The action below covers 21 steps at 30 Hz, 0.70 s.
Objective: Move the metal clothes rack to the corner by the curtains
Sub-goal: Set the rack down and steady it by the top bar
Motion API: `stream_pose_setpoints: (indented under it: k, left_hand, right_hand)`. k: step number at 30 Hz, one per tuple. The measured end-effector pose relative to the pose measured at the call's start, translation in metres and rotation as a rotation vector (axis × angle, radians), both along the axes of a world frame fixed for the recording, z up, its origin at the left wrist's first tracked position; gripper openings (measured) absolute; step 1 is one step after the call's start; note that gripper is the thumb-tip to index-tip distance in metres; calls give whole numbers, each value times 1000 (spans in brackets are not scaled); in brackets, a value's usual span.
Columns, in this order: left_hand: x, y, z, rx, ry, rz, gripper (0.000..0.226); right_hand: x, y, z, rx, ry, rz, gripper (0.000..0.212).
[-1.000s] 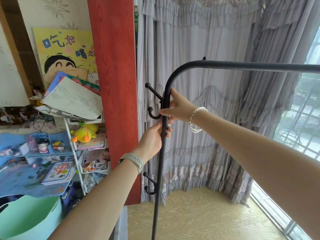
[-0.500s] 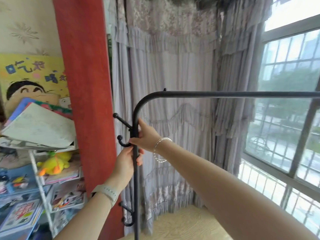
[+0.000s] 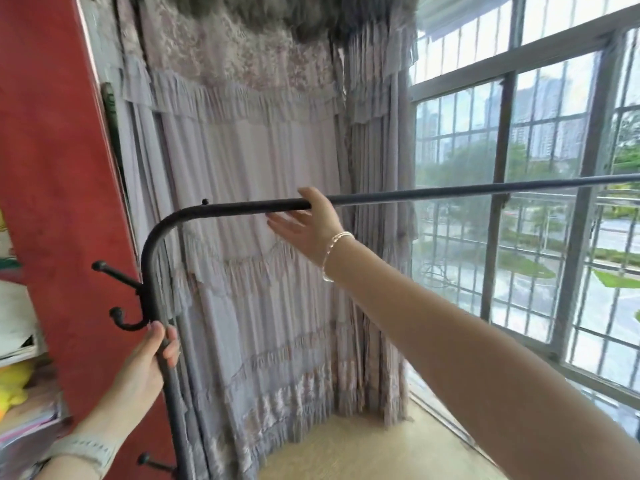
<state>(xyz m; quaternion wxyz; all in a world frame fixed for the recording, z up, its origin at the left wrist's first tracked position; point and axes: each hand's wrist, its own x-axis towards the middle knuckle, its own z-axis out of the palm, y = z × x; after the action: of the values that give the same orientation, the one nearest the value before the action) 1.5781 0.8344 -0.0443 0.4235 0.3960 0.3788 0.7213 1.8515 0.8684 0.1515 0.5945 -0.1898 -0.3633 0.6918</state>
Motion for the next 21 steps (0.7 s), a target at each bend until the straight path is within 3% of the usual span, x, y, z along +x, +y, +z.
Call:
stream_pose_setpoints:
  k: [1,3,6,7,9,11,16,18,21]
  left_hand:
    - [-4,-1,-1,5,19,10,39]
    - [-10,-1,-4,10,63,24,39]
    - [-13,-3,-1,-10,45,28,44]
    - [-14,-4,0,-51,30,29,46]
    - [-14,-2,0,-148,15,47,51]
    - [-11,0,-2,-182,-3,75,51]
    - [-3,1,-3,-100,-18,159,40]
    - [-4,2,-5,-34,-6,197,35]
    - [-9,-1,-8,22,27,321,34]
  right_hand:
    - [22,2,0,-16,-61,-91,23]
    - [76,7,-4,72,-421,-426,32]
    - [173,14,-6,488,-1106,-1129,29]
    - [206,16,-3,574,-1283,-1260,27]
    - [269,28,4,611,-1637,-1334,36]
    - [321,45,7,561,-1884,-1236,51]
    - [402,87,18,537,-2119,-1046,73]
    - [410,101,23,590,-2016,-959,91]
    - [403,119,23,628,-1782,-868,86]
